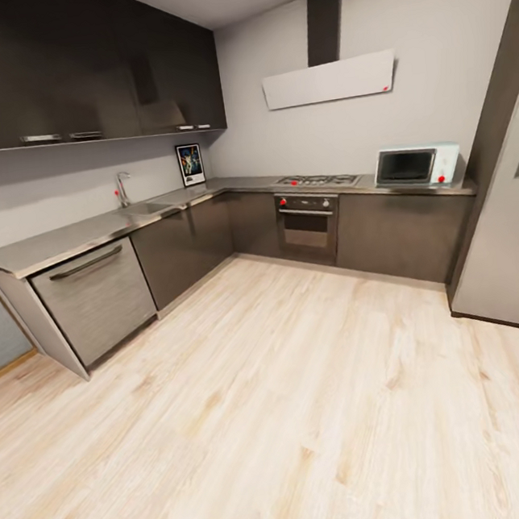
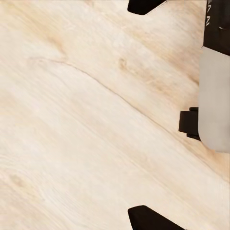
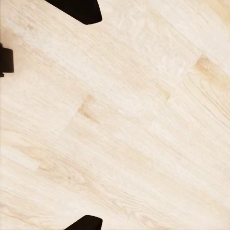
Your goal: Pick up the poster from the kitchen countertop and hang it on one of the wall nails in the kitchen.
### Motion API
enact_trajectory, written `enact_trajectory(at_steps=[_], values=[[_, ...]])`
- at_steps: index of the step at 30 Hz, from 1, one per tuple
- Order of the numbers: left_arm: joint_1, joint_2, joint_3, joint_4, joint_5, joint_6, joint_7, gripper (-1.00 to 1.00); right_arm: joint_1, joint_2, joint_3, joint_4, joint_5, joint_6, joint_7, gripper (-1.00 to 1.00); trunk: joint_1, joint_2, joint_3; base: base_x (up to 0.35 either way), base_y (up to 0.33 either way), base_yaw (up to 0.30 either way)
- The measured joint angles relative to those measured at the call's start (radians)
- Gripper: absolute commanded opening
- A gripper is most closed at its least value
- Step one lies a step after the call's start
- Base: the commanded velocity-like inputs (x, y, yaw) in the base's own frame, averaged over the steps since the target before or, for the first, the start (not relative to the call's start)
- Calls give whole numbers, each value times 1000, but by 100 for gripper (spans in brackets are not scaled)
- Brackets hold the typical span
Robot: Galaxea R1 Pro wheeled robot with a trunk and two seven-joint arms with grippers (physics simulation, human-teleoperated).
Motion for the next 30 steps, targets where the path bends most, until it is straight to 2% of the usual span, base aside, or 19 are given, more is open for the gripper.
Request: enact_trajectory(at_steps=[13,30], values=[[0,-1,-5,1,-2,0,1,100,0,0,0,0,0,0,0,100,1,0,0,40,0,0],[0,-1,-5,1,-2,1,1,100,-1,0,0,0,0,0,0,100,-64,119,53,0,0,0]])
